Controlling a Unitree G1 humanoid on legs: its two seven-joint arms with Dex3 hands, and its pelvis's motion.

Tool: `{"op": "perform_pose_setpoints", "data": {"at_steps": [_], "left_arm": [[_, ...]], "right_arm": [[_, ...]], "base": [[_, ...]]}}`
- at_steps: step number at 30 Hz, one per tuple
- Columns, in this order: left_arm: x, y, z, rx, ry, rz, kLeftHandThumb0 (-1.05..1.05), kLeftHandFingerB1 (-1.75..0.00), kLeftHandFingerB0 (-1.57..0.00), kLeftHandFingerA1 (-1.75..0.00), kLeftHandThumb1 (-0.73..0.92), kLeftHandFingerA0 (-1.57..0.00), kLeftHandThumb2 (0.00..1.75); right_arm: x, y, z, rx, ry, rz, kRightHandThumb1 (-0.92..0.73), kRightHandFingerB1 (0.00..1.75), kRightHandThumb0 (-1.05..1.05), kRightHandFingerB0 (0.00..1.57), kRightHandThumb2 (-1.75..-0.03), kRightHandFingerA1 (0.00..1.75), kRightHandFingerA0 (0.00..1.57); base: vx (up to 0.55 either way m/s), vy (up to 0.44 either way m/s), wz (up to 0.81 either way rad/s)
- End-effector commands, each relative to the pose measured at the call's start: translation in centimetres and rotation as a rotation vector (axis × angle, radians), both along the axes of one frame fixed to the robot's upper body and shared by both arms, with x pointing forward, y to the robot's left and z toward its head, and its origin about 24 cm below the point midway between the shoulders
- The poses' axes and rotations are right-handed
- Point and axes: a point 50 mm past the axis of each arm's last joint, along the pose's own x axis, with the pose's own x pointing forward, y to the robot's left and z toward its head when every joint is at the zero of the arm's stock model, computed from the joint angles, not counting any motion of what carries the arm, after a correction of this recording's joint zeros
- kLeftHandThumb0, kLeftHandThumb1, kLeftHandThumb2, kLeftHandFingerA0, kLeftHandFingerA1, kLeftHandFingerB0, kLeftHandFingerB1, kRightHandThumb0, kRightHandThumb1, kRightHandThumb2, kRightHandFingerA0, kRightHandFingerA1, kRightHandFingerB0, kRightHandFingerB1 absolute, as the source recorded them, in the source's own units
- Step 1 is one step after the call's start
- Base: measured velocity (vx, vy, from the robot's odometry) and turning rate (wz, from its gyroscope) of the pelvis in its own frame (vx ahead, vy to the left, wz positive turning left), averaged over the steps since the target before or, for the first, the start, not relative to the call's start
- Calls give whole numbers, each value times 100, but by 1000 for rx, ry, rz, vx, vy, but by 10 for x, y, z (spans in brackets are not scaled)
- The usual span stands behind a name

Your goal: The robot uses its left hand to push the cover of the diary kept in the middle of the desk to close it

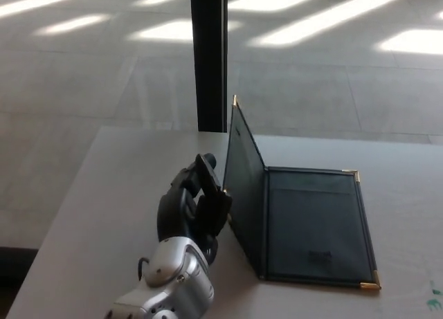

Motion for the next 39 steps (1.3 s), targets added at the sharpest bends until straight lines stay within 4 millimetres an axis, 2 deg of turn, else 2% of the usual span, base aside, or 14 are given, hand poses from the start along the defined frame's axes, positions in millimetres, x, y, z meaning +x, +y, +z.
{"op": "perform_pose_setpoints", "data": {"at_steps": [1, 10, 11, 12, 15, 16, 19, 20, 29, 32, 36, 37, 38, 39], "left_arm": [[-51, -103, 59, -662, 135, -219, -92, -40, -17, -48, 92, -18, 87], [-71, -140, 77, -471, -6, -418, -87, -40, -12, -44, 92, -21, 95], [-75, -147, 73, -422, -7, -454, -85, -35, -18, -41, 92, -27, 99], [-84, -158, 64, -365, 7, -506, -87, -43, -15, -48, 92, -25, 97], [-93, -166, 53, -339, 24, -553, -86, -43, -14, -49, 92, -22, 97], [-97, -169, 47, -308, 34, -569, -83, -50, -15, -53, 90, -20, 122], [-107, -176, 16, -192, 106, -620, -82, -51, -15, -56, 89, -22, 124], [-108, -176, 10, -197, 130, -623, -88, -45, -15, -54, 92, -23, 95], [-85, -160, -26, -24, 126, -555, -89, -45, -17, -50, 92, -23, 94], [-69, -148, -23, -34, 110, -515, -88, -45, -16, -51, 92, -23, 93], [-22, -106, 38, -78, -123, -398, -88, -42, -13, -45, 92, -18, 96], [-14, -96, 49, -90, -169, -374, -77, -44, -4, -57, 84, -28, 128], [-9, -90, 57, -109, -184, -337, -77, -44, -4, -57, 84, -28, 128], [-2, -80, 66, -108, -216, -301, -92, -42, -22, -46, 92, -30, 91]], "right_arm": [[-6, -7, 9, -11, -18, -3, -92, 55, -74, 58, -75, 78, 54], [-7, -8, 5, 3, -19, -2, -92, 55, -74, 58, -72, 76, 52], [-7, -8, 5, 3, -20, -4, -73, 64, -77, 60, -101, 75, 52], [-7, -8, 6, -2, -19, -3, -92, 57, -73, 62, -73, 76, 54], [-5, -8, 7, -2, -26, 19, -92, 55, -74, 58, -74, 72, 50], [-4, -8, 7, -7, -23, 31, -92, 53, -74, 54, -73, 73, 49], [-1, -8, 9, -9, -17, 29, -92, 53, -76, 54, -75, 74, 51], [0, -8, 9, -4, -15, 22, -92, 53, -74, 56, -73, 76, 52], [2, -6, 8, -10, -10, 12, -92, 55, -73, 61, -72, 80, 58], [2, -6, 8, -8, -8, 8, -92, 53, -73, 59, -73, 78, 57], [-2, -8, 7, -11, -6, 15, -92, 54, -74, 59, -73, 76, 55], [-3, -8, 7, -14, 1, 19, -92, 54, -73, 59, -73, 80, 58], [-3, -7, 7, -18, 4, 26, -92, 54, -73, 59, -73, 80, 58], [-3, -8, 7, -7, -3, 31, -92, 54, -73, 58, -73, 81, 55]], "base": [[0, 0, 0], [0, 0, 0], [0, 0, 0], [0, 0, 0], [0, 0, 0], [0, 0, 0], [0, 0, 0], [0, 0, 0], [0, 0, 0], [0, 0, 0], [0, 0, 0], [0, 0, 0], [0, 0, 0], [0, 0, 0]]}}
